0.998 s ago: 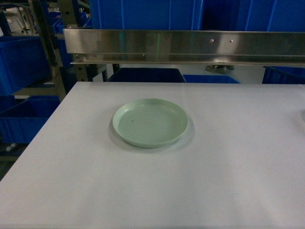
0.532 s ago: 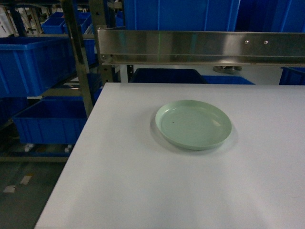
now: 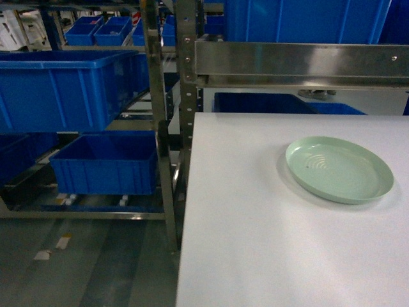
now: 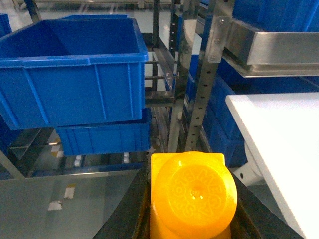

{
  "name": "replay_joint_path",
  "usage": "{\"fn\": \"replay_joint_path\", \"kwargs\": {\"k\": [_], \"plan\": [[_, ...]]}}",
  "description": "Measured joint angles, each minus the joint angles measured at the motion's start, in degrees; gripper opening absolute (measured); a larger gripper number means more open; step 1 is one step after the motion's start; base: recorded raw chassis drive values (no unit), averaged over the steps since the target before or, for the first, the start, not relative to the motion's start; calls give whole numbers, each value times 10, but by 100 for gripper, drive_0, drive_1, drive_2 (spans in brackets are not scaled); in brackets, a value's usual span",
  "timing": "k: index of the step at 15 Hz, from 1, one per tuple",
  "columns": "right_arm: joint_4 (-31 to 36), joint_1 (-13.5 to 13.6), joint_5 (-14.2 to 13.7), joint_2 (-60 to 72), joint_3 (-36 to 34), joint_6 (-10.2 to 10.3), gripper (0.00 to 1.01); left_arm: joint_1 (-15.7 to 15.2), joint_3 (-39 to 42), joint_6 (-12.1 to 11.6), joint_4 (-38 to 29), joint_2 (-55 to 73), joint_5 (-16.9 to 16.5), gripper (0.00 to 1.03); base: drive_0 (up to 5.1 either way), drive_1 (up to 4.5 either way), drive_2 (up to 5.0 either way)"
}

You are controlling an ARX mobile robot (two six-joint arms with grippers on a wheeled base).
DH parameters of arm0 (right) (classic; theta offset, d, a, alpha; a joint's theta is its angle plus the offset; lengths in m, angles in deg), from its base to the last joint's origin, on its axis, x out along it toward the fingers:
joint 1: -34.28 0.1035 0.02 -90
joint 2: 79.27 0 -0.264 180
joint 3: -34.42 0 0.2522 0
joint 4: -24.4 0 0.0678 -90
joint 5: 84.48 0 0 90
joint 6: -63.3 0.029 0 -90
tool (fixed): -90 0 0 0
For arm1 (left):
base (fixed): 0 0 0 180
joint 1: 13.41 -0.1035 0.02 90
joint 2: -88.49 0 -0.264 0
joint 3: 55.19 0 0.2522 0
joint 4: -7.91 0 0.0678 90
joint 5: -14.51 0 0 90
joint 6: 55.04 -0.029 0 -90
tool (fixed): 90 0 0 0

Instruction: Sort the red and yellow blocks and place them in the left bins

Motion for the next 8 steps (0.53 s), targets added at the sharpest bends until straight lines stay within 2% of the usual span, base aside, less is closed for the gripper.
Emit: {"fn": "replay_joint_path", "kwargs": {"k": [8], "plan": [[1,0,0,-1,0,0,28,0,0,0,1,0,0,27,-500,240,240]]}}
